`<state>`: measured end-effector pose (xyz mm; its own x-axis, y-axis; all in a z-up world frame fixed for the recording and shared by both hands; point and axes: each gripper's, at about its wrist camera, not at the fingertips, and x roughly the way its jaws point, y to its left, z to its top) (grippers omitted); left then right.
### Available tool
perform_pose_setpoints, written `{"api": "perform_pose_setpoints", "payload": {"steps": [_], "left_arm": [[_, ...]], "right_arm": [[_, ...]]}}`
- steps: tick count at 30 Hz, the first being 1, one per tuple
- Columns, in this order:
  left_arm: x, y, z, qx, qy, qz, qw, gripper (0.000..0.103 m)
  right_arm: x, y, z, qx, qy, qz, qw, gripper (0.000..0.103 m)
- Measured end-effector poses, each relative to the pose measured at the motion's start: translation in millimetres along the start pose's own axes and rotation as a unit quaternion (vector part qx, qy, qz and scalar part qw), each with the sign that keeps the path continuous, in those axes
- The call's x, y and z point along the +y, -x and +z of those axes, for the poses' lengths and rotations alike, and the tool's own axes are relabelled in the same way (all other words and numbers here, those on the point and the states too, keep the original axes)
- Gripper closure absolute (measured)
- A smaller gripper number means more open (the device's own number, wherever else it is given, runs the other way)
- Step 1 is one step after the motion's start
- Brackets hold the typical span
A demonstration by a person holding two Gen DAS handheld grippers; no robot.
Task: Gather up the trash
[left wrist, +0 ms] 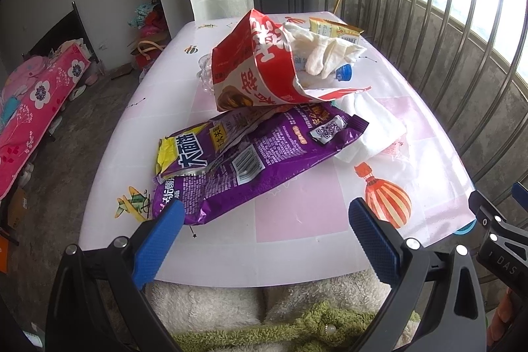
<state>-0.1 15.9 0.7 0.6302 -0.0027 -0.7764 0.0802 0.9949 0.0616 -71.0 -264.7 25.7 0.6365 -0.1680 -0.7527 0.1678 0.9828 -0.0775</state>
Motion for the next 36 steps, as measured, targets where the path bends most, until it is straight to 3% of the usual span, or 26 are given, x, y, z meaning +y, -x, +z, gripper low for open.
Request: {"api": "perform_pose_setpoints", "payload": {"steps": [9, 14, 16, 19, 23, 30, 33, 36], "left_arm": [[18.3, 2.8, 6.9, -0.049, -0.005, -0.041, 0.9980, 0.005], [40.7, 5.9, 7.2, -0.090, 0.019, -0.128, 0.9875, 0.005], [45.6, 7.1, 8.2, -0.105, 0.018, -0.140, 0.9844, 0.005], [41.1, 10.6, 11.0, -0.128, -0.026, -0.130, 0.9830, 0.005], [31.9, 13.7, 12.0, -0.160, -0.105, -0.098, 0.9767, 0.005], [24.9, -18.5, 1.6, -0.107, -0.148, -0.096, 0.9785, 0.006], [19.8, -27.1, -4.1, -0.097, -0.164, -0.086, 0.9779, 0.011], [13.6, -34.4, -9.3, -0.092, -0.185, -0.067, 0.9762, 0.016]], "right_arm": [[9.2, 4.5, 14.1, -0.046, -0.004, 0.059, 0.997, 0.008], [22.2, 4.8, 26.5, -0.070, 0.006, 0.095, 0.993, 0.008], [27.4, 1.1, 31.6, -0.071, 0.010, 0.106, 0.992, 0.008], [31.9, -6.1, 36.2, -0.065, 0.016, 0.124, 0.990, 0.009], [28.3, -18.3, 41.1, -0.044, 0.002, 0.134, 0.990, 0.018], [19.8, -42.8, 40.3, 0.006, -0.029, 0.148, 0.988, 0.036], [18.2, -49.6, 39.5, 0.025, -0.050, 0.196, 0.979, 0.041], [22.1, -63.3, 41.8, 0.049, -0.079, 0.255, 0.962, 0.045]]}}
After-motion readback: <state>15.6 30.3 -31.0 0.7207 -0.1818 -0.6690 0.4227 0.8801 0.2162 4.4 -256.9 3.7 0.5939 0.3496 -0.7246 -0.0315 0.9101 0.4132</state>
